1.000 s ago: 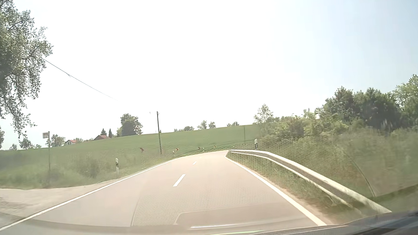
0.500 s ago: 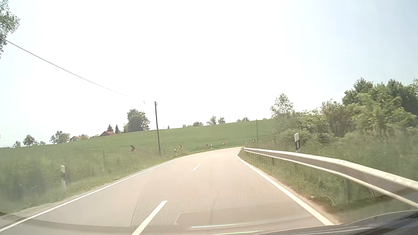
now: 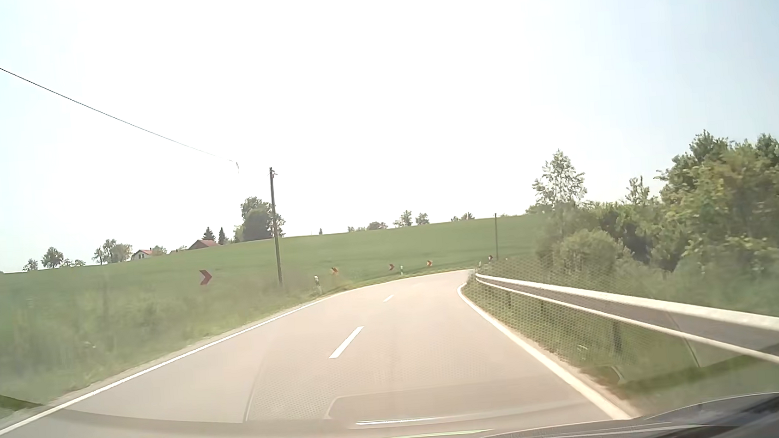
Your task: Follow the waypoints while adhering to traffic rules and regulations
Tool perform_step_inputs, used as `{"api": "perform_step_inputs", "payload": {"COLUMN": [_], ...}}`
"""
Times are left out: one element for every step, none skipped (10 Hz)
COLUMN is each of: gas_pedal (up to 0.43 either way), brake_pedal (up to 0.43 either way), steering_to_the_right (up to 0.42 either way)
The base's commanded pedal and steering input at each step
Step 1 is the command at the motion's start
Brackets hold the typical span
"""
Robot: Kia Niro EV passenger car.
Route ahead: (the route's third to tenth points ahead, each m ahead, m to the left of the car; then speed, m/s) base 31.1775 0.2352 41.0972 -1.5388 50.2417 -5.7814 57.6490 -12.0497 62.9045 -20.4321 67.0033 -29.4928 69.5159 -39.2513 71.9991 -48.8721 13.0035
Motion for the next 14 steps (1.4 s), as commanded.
{"api": "perform_step_inputs", "payload": {"gas_pedal": [0.0, 0.0, 0.008, 0.028, 0.028, 0.028, 0.028, 0.028, 0.028, 0.028, 0.028, 0.02, 0.02, 0.02], "brake_pedal": [0.0, 0.0, 0.0, 0.0, 0.0, 0.0, 0.0, 0.0, 0.0, 0.0, 0.0, 0.0, 0.0, 0.0], "steering_to_the_right": [-0.01, -0.008, -0.006, -0.005, -0.004, -0.001, 0.003, 0.007, 0.009, 0.012, 0.016, 0.022, 0.026, 0.029]}}
